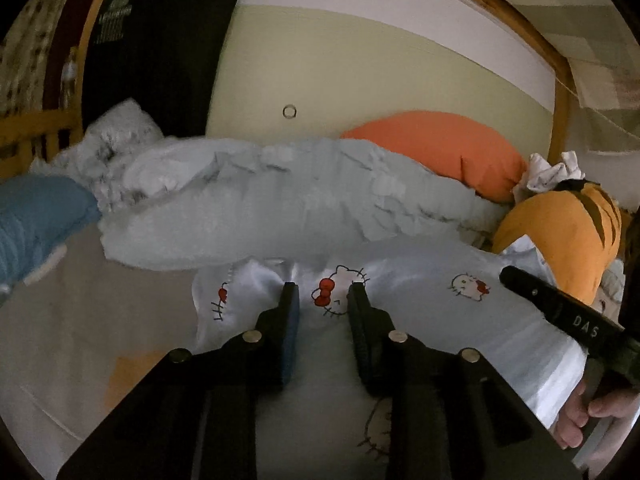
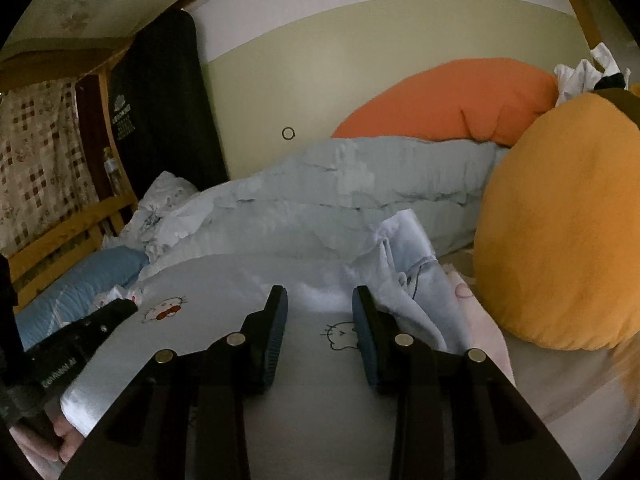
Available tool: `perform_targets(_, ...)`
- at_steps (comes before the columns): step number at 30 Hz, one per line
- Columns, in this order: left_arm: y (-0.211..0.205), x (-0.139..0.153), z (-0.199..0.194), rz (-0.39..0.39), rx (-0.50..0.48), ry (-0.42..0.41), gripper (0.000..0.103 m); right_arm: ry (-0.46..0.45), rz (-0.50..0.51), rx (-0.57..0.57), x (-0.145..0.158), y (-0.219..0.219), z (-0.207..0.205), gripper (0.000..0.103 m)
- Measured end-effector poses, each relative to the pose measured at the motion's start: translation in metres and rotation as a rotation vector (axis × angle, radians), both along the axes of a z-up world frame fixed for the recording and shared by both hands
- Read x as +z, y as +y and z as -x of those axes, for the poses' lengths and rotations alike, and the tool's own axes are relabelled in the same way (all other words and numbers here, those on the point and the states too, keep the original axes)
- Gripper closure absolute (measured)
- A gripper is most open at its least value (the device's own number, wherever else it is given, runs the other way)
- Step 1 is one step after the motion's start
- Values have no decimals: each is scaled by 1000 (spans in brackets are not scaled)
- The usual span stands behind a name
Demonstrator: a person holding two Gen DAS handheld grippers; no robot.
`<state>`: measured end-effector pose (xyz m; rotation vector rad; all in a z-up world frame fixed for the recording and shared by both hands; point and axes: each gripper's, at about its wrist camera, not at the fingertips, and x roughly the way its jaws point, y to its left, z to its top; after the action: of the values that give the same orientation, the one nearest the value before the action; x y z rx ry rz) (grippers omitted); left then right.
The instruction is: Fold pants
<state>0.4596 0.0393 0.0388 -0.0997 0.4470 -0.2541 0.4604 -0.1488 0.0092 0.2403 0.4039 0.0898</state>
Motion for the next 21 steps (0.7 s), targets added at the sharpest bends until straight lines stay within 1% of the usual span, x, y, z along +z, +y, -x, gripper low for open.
perform_targets(2,3,-3,-2,29,-6,14,76,5,18,11,-5,2,-3,68)
perform_targets(3,3,-5,-2,30,-7,12,76,4,22,14,-8,3,-4,68)
perform_targets(7,-1,-8,0,13,0,2,76,8,-5,24,-14,-2,-7,68)
perform_targets(21,-1,-7,-2,-6,-1,1,76,-2,3,26,-17,-1,-7,68)
